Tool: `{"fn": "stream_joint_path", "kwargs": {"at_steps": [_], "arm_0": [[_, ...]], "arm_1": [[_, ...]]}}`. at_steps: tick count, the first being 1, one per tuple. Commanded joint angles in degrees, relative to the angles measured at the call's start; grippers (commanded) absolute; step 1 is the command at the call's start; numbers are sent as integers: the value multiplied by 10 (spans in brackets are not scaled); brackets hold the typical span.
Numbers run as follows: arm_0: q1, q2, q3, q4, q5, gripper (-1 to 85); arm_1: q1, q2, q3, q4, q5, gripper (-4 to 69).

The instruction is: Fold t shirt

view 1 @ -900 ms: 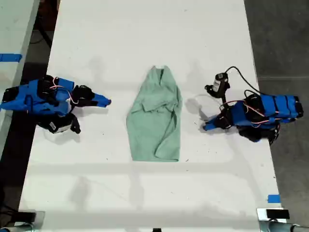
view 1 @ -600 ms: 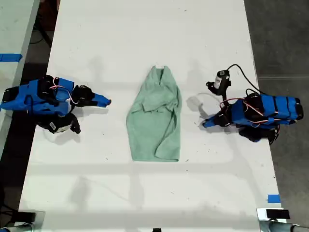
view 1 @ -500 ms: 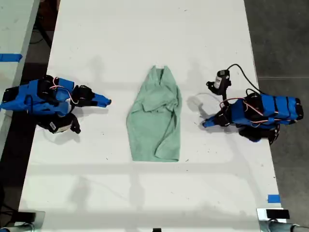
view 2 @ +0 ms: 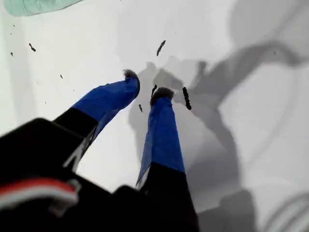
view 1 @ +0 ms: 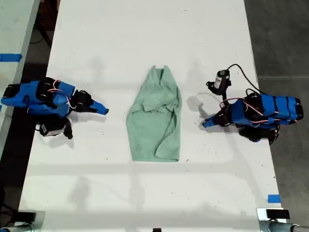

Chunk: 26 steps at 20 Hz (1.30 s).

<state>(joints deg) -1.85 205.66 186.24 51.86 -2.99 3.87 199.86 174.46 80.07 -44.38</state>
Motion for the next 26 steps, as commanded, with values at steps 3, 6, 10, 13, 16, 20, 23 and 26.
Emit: {"fn": "stream_joint_path", "kwargs": {"at_steps": [3, 6, 10, 13, 16, 20, 23, 26], "arm_0": [[10, -193, -185, 24, -100, -3], [69, -656, -526, 128, -116, 121], [110, -1011, -860, 204, -107, 341], [103, -1092, -878, 171, -163, 340], [109, -1168, -912, 132, -201, 324], [111, -1338, -1071, 145, -188, 312], [114, -1408, -1124, 144, -194, -3], [117, -1408, -1123, 160, -207, -3]], "arm_1": [[2, 7, 29, -15, -10, 83], [2, 7, 29, -15, -10, 83], [2, 7, 29, -15, -10, 83], [2, 7, 29, -15, -10, 83], [2, 7, 29, -15, -10, 83], [2, 7, 29, -15, -10, 83], [2, 7, 29, -15, -11, 83], [2, 7, 29, -15, -11, 82]]}}
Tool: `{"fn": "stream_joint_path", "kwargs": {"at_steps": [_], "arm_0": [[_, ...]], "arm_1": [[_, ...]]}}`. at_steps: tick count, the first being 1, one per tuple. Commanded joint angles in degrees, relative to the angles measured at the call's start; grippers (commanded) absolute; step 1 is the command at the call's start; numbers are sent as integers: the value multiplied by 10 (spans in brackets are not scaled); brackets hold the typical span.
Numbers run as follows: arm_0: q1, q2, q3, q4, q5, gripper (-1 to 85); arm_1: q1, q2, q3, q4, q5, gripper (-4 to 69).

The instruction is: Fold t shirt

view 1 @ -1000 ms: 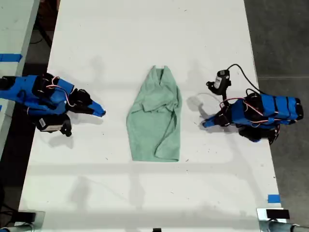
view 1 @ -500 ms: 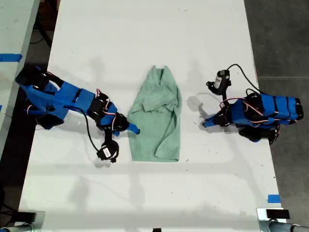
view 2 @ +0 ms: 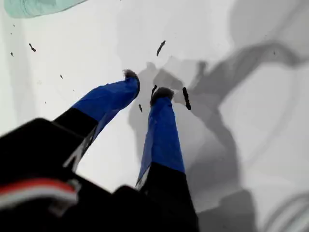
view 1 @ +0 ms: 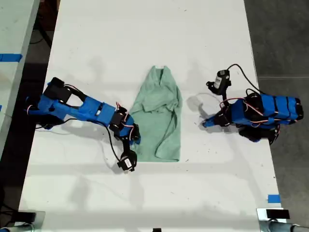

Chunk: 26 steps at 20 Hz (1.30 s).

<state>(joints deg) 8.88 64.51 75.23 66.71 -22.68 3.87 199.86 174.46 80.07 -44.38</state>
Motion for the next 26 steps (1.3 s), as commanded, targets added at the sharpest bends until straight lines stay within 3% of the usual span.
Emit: {"fn": "stream_joint_path", "kwargs": {"at_steps": [1, 4, 8, 13, 21, 22, 26], "arm_0": [[10, 10, -13, 18, -11, -3], [6, 23, -18, 67, -6, -3], [-2, 66, -23, 239, -36, -3], [-18, 159, 4, 243, -25, -3], [-47, 156, -155, 236, 75, -3], [-48, 134, -180, 222, 91, -3], [-39, 68, -184, 69, 171, -3]], "arm_1": [[2, 7, 29, -15, -11, 82], [2, 7, 29, -15, -11, 82], [2, 7, 29, -15, -11, 82], [2, 7, 29, -15, -11, 82], [2, 7, 29, -15, -11, 82], [2, 7, 29, -15, -11, 82], [2, 7, 29, -15, -11, 82]]}}
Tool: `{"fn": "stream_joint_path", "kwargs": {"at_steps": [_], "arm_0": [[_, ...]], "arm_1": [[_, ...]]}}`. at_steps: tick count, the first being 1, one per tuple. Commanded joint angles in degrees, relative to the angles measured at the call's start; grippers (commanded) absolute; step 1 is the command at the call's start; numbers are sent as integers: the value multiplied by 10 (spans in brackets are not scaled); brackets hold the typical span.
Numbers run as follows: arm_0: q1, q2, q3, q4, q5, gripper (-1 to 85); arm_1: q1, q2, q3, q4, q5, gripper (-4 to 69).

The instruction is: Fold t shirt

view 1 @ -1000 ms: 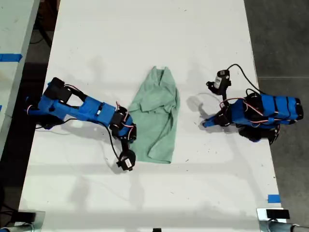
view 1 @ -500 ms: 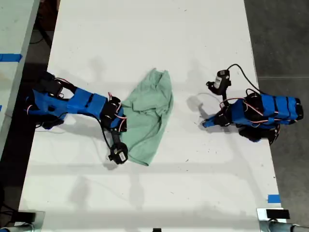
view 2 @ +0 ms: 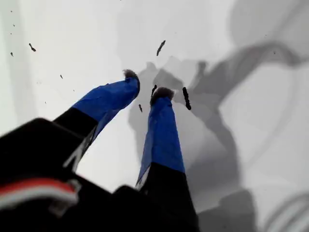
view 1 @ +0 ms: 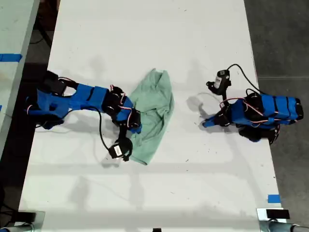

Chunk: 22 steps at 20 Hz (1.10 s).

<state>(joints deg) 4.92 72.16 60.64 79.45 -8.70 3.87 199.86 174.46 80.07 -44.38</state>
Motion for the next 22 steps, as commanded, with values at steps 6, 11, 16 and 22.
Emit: {"fn": "stream_joint_path", "kwargs": {"at_steps": [6, 11, 16, 22], "arm_0": [[22, -130, -39, -134, 41, 307], [11, -63, -35, -32, 25, 285], [18, 127, 22, 95, -37, 262], [-9, 402, 482, 62, -154, 84]], "arm_1": [[2, 7, 29, -15, -11, 82], [2, 7, 29, -15, -11, 81], [2, 7, 29, -15, -11, 81], [2, 7, 29, -15, -11, 81]]}}
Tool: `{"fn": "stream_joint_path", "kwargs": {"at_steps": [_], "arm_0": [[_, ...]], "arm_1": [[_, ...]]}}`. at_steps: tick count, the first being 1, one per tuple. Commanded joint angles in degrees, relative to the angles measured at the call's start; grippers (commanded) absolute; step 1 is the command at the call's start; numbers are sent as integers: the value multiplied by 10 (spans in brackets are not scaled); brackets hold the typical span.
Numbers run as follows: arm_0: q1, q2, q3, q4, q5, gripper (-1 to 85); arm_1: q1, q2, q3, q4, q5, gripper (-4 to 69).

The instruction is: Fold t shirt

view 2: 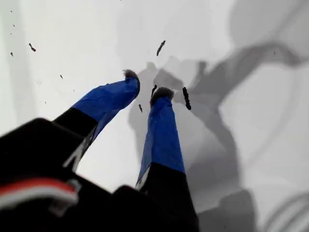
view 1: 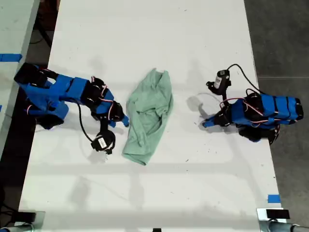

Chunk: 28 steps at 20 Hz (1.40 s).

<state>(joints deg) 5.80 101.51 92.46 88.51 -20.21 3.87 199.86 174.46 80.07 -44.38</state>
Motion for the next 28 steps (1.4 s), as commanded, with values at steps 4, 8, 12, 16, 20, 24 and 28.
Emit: {"fn": "stream_joint_path", "kwargs": {"at_steps": [4, 8, 12, 16, 20, 24, 28], "arm_0": [[-29, 308, 515, -287, -41, 62], [-55, 292, 660, -451, 6, 48], [-90, 223, 693, -511, 35, 47], [-77, 349, 771, -540, 43, 43], [-66, 922, 963, -359, 36, -2], [-77, 1001, 963, -308, 64, -1], [-102, 1006, 963, -297, 105, 51]], "arm_1": [[5, 7, 29, -15, -11, 81], [7, 7, 29, -15, -11, 81], [8, 7, 29, -15, -11, 80], [8, 7, 29, -15, -11, 80], [9, 7, 29, -15, -11, 79], [12, 7, 28, -14, -12, 76], [12, 7, 28, -14, -12, 74]]}}
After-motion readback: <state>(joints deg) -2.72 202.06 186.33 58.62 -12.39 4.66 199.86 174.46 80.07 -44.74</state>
